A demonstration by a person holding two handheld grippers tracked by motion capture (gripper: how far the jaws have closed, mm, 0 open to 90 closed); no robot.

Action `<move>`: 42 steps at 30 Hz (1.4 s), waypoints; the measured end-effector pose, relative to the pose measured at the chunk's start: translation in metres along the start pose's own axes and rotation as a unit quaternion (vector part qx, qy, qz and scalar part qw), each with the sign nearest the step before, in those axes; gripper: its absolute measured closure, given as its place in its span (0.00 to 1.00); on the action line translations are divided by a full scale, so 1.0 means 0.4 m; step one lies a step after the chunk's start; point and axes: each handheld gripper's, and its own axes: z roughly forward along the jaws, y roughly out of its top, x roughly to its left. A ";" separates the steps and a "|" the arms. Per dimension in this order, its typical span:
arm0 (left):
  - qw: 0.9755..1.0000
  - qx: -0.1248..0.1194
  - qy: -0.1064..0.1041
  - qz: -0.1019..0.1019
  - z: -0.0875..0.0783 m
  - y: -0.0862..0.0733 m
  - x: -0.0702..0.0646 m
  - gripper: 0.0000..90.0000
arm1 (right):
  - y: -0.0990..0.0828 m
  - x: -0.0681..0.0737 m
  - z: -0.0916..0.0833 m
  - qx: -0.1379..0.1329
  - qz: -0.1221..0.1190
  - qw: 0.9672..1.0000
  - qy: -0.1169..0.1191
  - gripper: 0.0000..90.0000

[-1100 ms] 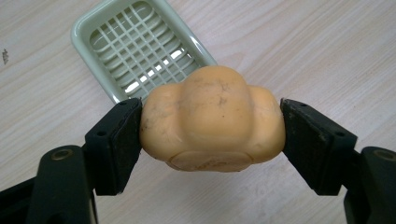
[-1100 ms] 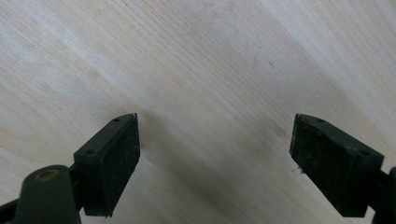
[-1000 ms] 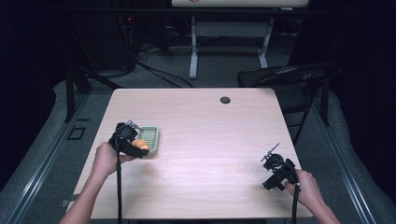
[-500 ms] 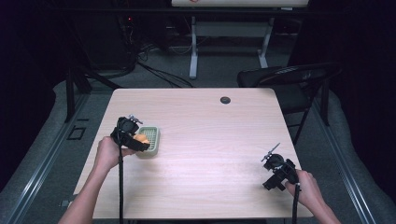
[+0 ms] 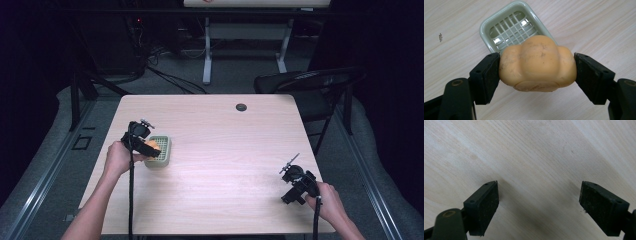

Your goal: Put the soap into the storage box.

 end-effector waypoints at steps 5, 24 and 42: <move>1.000 0.014 0.002 -0.002 0.022 0.012 0.005 0.28 | 0.001 0.000 -0.001 0.006 -0.003 1.000 -0.001 0.17; 0.999 0.053 0.012 -0.004 0.080 0.033 0.025 0.28 | 0.002 0.000 -0.003 0.017 -0.008 1.000 -0.002 0.17; 0.998 0.055 0.011 -0.011 0.104 0.051 0.025 0.28 | 0.001 0.002 0.001 0.015 -0.005 1.000 0.000 0.17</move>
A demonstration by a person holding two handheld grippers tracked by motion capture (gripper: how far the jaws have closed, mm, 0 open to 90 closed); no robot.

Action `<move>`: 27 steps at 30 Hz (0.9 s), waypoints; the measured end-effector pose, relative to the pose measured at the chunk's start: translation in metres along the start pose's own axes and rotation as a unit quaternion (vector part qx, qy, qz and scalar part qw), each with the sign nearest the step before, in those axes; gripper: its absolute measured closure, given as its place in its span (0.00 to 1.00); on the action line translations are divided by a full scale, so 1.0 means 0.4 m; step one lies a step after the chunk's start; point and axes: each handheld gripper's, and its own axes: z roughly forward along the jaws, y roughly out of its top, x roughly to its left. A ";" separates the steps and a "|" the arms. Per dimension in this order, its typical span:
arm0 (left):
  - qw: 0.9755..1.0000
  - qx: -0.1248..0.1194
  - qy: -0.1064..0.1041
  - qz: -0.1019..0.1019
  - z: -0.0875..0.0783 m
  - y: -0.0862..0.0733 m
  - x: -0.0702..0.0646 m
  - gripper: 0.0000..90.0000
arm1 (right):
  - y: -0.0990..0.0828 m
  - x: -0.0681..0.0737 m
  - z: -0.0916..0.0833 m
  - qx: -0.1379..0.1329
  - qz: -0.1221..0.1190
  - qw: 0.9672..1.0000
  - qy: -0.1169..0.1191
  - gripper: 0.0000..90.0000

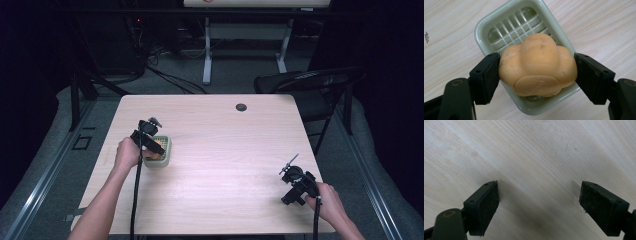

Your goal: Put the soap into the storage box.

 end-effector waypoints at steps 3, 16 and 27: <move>1.000 -0.002 -0.002 -0.004 0.003 0.002 0.001 0.28 | -0.001 0.000 0.001 -0.001 0.002 1.000 0.001 0.17; 1.000 -0.004 -0.007 -0.012 0.021 0.012 0.004 0.27 | 0.000 -0.002 0.001 0.004 -0.004 1.000 0.002 0.17; 0.999 -0.004 -0.013 -0.034 0.046 0.009 0.016 0.27 | -0.001 -0.001 0.005 0.001 -0.001 1.000 0.005 0.17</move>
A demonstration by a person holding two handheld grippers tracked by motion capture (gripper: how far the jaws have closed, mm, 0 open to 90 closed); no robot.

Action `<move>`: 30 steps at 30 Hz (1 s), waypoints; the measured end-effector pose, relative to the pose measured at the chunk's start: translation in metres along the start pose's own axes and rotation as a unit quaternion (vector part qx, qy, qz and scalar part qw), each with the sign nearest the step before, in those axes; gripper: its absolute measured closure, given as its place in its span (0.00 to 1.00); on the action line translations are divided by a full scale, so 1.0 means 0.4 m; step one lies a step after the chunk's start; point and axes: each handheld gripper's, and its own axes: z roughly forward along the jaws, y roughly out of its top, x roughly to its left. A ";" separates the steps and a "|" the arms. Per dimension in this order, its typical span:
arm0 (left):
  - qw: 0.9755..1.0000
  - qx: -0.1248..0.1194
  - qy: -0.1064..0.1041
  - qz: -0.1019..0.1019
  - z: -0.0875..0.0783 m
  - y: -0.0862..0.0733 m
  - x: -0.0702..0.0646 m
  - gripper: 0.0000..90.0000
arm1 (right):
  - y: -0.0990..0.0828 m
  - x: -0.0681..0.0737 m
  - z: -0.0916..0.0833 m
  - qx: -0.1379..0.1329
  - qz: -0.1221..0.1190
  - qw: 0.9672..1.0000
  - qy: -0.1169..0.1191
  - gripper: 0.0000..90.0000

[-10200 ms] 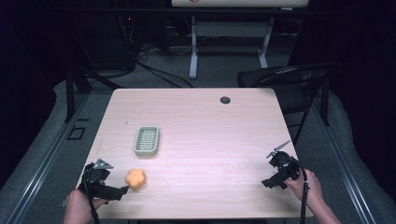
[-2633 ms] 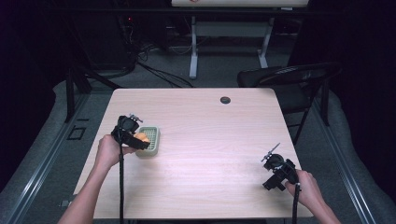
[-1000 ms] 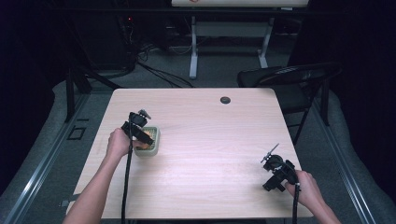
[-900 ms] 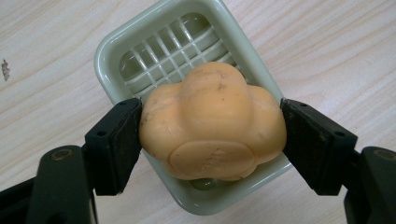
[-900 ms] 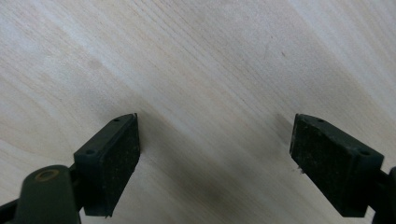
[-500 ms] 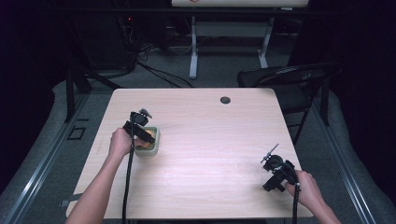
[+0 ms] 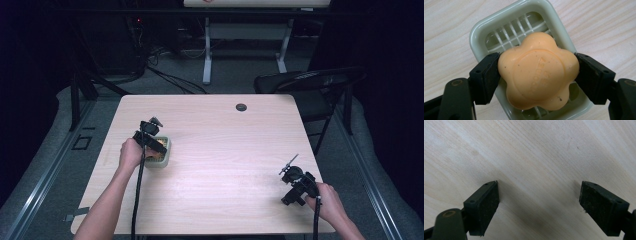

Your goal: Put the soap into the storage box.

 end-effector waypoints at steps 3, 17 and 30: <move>1.000 0.002 0.001 0.001 -0.001 0.001 -0.001 0.27 | 0.001 0.000 -0.004 0.007 -0.005 1.000 0.000 0.17; 1.000 -0.012 0.014 -0.001 -0.014 -0.004 0.000 0.21 | 0.000 0.002 -0.001 0.001 -0.002 1.000 0.000 0.17; 0.999 -0.043 0.006 0.007 -0.080 -0.035 0.005 0.09 | 0.002 0.001 -0.002 0.007 -0.007 1.000 0.000 0.17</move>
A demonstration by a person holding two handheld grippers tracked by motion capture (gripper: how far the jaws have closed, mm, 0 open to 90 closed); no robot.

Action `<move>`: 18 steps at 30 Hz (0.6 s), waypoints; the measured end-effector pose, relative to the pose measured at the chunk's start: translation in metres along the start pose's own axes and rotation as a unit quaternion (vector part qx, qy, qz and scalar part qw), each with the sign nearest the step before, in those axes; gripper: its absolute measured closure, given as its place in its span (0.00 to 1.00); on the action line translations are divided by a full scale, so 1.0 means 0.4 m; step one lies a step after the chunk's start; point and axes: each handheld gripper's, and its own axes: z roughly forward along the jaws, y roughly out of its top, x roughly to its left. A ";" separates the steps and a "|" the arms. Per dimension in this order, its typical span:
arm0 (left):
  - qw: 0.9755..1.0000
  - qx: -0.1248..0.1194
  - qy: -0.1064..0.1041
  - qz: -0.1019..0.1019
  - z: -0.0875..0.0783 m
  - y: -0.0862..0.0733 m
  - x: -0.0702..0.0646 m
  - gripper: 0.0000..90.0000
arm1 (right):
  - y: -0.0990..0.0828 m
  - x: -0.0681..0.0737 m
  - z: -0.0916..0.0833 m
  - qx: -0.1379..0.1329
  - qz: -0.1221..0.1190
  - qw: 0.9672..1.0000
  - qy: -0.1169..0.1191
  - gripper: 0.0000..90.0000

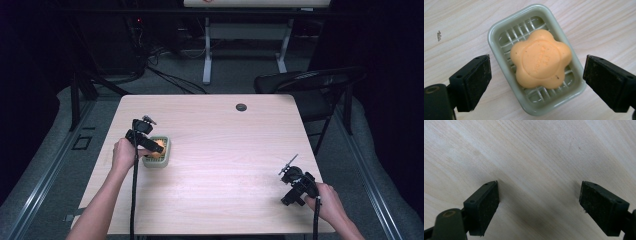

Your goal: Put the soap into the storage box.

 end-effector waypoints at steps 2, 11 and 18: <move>1.000 -0.005 0.001 -0.001 -0.010 -0.004 -0.004 0.07 | -0.001 0.001 0.002 -0.005 0.006 1.000 0.001 0.17; 1.000 -0.030 -0.007 0.007 -0.083 -0.041 -0.027 0.00 | 0.001 0.001 -0.004 0.003 0.000 1.000 -0.001 0.17; 0.999 -0.042 -0.033 0.004 -0.134 -0.094 -0.045 0.00 | 0.000 0.003 -0.006 -0.006 0.004 1.000 -0.002 0.17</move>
